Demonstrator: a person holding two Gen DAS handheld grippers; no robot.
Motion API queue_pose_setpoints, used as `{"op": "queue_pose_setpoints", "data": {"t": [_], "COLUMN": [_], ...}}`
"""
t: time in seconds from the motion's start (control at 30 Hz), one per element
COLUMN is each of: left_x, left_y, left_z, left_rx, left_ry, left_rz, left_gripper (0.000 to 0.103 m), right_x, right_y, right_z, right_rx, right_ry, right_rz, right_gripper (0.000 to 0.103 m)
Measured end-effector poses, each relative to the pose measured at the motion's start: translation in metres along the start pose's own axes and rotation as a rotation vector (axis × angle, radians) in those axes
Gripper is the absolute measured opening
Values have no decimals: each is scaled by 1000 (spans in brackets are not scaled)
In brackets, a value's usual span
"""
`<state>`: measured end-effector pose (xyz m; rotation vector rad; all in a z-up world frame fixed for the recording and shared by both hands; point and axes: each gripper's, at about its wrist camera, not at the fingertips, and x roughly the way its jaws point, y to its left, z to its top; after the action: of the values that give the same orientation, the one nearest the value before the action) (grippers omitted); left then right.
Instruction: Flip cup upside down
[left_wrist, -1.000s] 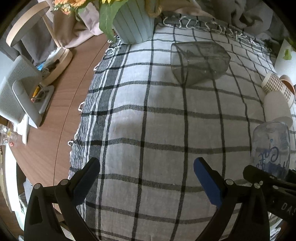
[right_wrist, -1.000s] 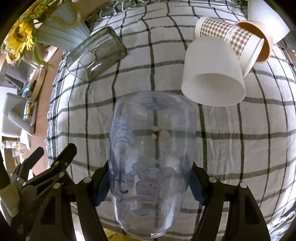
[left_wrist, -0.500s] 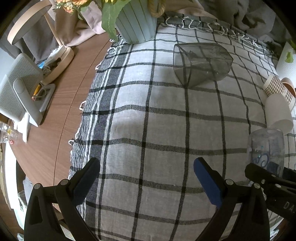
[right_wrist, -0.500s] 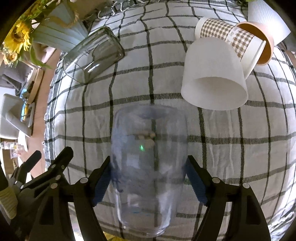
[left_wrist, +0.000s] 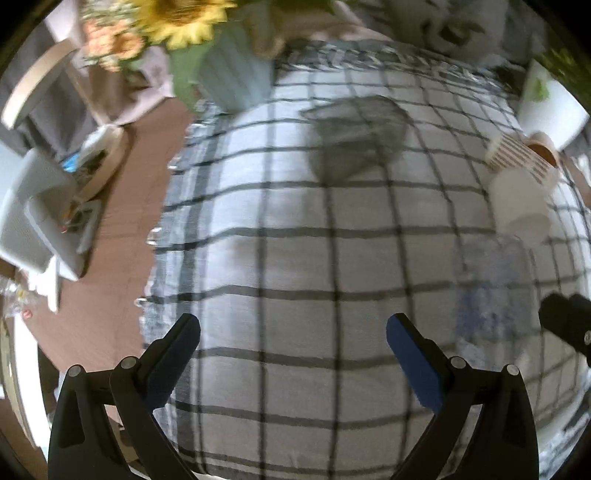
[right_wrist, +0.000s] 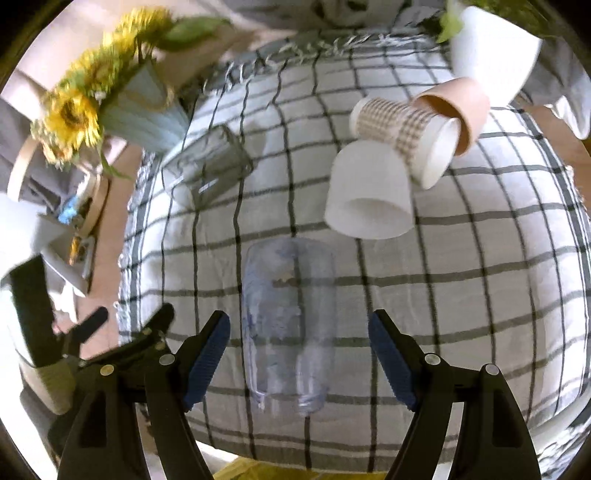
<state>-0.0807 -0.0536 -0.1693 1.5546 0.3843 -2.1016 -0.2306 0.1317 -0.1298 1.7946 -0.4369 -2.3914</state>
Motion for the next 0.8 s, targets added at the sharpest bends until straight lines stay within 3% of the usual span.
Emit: {"op": "queue_pose_setpoints", "data": {"t": [0.53, 0.67, 0.8], "left_x": [-24, -20, -4], "left_y": [-75, -96, -112], "left_z": [28, 38, 45], "left_rx": [68, 95, 101], "left_ry": [54, 60, 115], "left_rz": [-198, -192, -187], "left_gripper": [102, 102, 102], "right_x": [-45, -50, -49], "right_y": [-75, -94, -107], "right_z": [5, 7, 8], "right_rx": [192, 231, 245], "right_ry": [-107, -123, -122], "right_rz": [33, 37, 29], "right_gripper": [77, 77, 77]}}
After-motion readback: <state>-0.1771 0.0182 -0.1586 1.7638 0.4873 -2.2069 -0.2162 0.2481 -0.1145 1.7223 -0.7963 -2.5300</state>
